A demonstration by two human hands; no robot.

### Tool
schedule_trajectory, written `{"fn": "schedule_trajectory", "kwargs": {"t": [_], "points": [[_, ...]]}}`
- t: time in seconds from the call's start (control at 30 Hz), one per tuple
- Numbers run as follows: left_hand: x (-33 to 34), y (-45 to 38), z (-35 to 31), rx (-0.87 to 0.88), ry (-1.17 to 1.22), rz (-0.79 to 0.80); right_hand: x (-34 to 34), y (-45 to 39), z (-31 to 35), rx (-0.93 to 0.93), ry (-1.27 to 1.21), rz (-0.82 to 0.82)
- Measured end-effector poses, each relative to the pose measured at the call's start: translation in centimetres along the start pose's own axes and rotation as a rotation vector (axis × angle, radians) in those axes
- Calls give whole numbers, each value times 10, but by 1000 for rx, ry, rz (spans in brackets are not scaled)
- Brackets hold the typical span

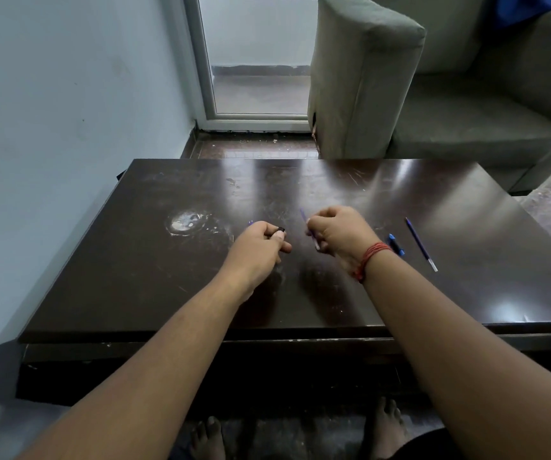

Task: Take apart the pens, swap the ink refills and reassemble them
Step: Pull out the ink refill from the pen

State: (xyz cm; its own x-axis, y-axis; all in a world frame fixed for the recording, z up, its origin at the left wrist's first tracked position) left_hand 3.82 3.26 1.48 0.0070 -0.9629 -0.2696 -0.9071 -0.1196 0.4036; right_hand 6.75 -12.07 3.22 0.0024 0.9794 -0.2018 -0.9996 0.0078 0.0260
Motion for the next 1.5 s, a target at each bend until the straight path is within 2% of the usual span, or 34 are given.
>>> {"fn": "schedule_trajectory", "kwargs": {"t": [0.13,0.33,0.63,0.87,1.3,1.5], "points": [[12,9,-3,90,-34,99,-38,5,17,-44,-282,-102],[30,23,-7,214,-157,171,-77,25,8,-47,-505,-178],[41,22,-5,215,-75,244,-72,16,-2,-51,-538,-88],[41,22,-2,177,-87,264,-73,12,0,-125,-622,-165],[38,25,-4,198,-102,231,-54,20,0,-204,-468,-3],[37,25,-3,194,-69,223,-41,21,-7,-254,-104,158]]}}
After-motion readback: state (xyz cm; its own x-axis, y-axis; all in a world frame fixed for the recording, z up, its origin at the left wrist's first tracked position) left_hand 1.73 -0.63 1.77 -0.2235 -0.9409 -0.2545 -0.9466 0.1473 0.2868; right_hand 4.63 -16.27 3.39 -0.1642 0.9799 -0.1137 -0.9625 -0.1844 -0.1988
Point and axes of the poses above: each hand's wrist, its own y-axis away from the middle knuckle, its own x-axis out of the palm, z = x × y, the point moved 4 cm from there along -y, towards the middle knuckle, and after that the axes turned 14 degrees about -x, right-handed, at the moved point
